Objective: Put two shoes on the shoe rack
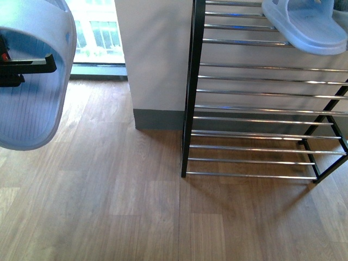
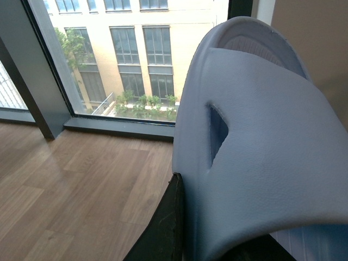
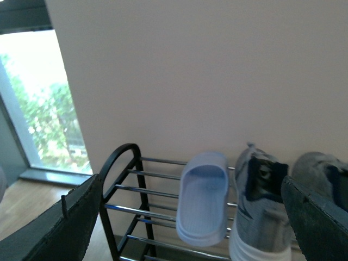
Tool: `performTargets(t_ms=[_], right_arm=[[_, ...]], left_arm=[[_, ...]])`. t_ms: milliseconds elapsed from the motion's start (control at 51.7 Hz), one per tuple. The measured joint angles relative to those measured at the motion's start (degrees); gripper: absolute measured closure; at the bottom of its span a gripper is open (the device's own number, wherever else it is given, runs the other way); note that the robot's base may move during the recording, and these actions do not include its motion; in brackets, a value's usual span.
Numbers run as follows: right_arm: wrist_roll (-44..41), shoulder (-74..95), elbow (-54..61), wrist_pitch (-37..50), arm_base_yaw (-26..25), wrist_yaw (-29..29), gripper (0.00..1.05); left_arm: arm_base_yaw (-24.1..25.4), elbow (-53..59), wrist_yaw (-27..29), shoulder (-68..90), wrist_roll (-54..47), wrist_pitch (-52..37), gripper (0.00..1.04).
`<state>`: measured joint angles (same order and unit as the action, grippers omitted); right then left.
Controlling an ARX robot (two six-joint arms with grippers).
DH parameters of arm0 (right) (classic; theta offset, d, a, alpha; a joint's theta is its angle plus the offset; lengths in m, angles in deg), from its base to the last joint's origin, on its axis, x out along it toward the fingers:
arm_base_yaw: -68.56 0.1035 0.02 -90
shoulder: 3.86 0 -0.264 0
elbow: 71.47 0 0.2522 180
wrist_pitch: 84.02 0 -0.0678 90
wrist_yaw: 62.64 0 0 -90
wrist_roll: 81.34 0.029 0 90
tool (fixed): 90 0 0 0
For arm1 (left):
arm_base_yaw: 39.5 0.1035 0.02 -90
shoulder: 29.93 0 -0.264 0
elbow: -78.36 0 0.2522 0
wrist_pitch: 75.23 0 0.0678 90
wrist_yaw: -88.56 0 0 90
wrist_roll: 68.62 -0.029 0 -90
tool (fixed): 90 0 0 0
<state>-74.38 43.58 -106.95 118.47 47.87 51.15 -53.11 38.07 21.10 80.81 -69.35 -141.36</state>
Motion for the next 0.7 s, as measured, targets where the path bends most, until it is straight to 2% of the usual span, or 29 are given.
performTargets(t_ms=[77,251,309,348,696], right_arm=[[2.3,-3.3,4.2,1.3,-3.4,-0.4,0.09],[3.3,-4.6,6.0,0.3,-4.2,0.1,0.11],[-1.3,-8.0,5.0,-10.6,-2.7,-1.7,0.24],[-2.6,-9.4,5.6,-13.2,-1.6,-2.6,0.29],[-6.4,-20.2,14.0,-17.0,9.2,-12.9,0.93]], left_arm=[[0.0,0.0,0.0,0.0,0.0,0.0,0.99],[0.0,0.0,0.0,0.0,0.0,0.0,0.99],[0.0,0.0,0.0,0.0,0.0,0.0,0.99],[0.0,0.0,0.0,0.0,0.0,0.0,0.99],[0.0,0.0,0.0,0.0,0.2,0.0,0.99]])
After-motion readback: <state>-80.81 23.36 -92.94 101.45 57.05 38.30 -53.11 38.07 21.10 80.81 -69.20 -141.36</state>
